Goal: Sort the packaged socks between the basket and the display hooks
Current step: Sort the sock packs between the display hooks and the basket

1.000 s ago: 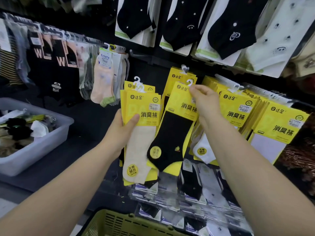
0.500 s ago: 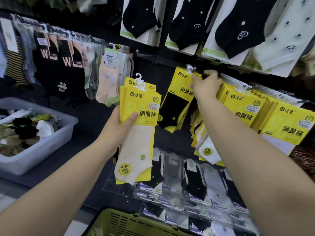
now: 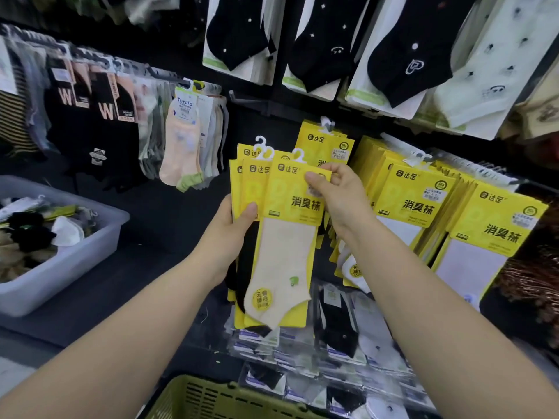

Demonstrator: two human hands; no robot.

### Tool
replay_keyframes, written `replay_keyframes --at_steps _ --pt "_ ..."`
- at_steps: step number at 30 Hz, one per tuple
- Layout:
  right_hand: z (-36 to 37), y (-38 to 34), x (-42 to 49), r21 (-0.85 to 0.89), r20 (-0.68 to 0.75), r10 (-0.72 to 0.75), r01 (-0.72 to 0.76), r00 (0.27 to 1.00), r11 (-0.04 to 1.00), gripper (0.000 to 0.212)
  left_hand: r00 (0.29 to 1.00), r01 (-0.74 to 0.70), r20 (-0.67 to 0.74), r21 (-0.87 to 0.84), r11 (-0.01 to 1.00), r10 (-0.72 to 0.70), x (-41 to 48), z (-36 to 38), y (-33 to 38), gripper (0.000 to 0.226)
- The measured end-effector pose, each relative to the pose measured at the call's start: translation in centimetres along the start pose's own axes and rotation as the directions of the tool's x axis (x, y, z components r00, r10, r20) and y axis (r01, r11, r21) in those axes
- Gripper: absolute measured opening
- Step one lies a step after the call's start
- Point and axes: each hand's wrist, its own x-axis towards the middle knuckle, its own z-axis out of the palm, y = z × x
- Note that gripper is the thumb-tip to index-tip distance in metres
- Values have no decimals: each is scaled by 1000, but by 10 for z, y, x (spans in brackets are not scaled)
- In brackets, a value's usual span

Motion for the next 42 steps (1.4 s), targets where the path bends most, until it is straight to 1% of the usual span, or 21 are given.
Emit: replay_keyframes --at_steps 2,3,6,8,10,12,15,18,19,21,22,24,26,28,36,40,42 --pt "-10 -1 5 31 -64 -6 8 998 1000 15 999 -9 -31 21 1000 10 2 -3 -1 13" --pt "-15 -2 8 15 -108 -15 17 994 1000 14 999 -17 -49 19 1000 18 3 -5 -1 13" --pt "-27 -6 17 -84 -238 -70 51 969 995 10 992 -36 -123 32 999 39 5 -14 -4 15" --pt "-27 -10 24 -141 -264 -132 97 956 985 10 983 -51 -170 78 996 63 5 -19 -6 21" --pt "-23 -17 34 -200 -260 -188 137 947 970 11 975 -57 -206 137 989 85 5 -24 -7 21" --pt "-16 -23 47 -276 -233 -214 147 949 950 11 967 -53 -238 173 984 94 4 -28 -7 17" --pt "-5 -23 65 -407 -150 -188 112 971 906 14 961 -46 -257 208 977 100 4 -34 -7 14" --pt "8 -16 68 -468 -86 -143 86 986 879 19 975 -27 -213 194 981 69 3 -34 -7 13" --pt "11 -14 67 -465 -102 -149 85 984 881 19 980 -23 -192 189 982 60 3 -33 -7 11" --pt "11 -11 65 -418 -193 -198 102 961 903 19 987 -27 -154 177 984 55 3 -30 -5 13" --pt "9 -11 63 -369 -245 -207 106 947 923 19 988 -32 -142 168 985 57 3 -29 -4 13" --pt "4 -9 60 -234 -301 -167 96 939 967 14 990 -42 -129 165 985 64 5 -29 -2 14" --pt "0 -5 53 -142 -301 -112 72 947 987 7 989 -42 -129 167 985 65 6 -28 -2 13" --pt "-3 -1 46 -116 -273 -91 61 958 991 7 989 -37 -138 172 984 62 7 -26 -3 13" --pt "-12 4 31 -93 -184 -113 97 976 991 9 992 -33 -113 175 984 54 3 -23 -6 13" --pt "-16 7 29 -116 -169 -152 133 974 984 5 992 -21 -120 177 984 43 2 -24 -6 16" --pt "-17 6 29 -137 -189 -173 148 967 979 4 991 -16 -131 156 988 37 1 -26 -6 14"
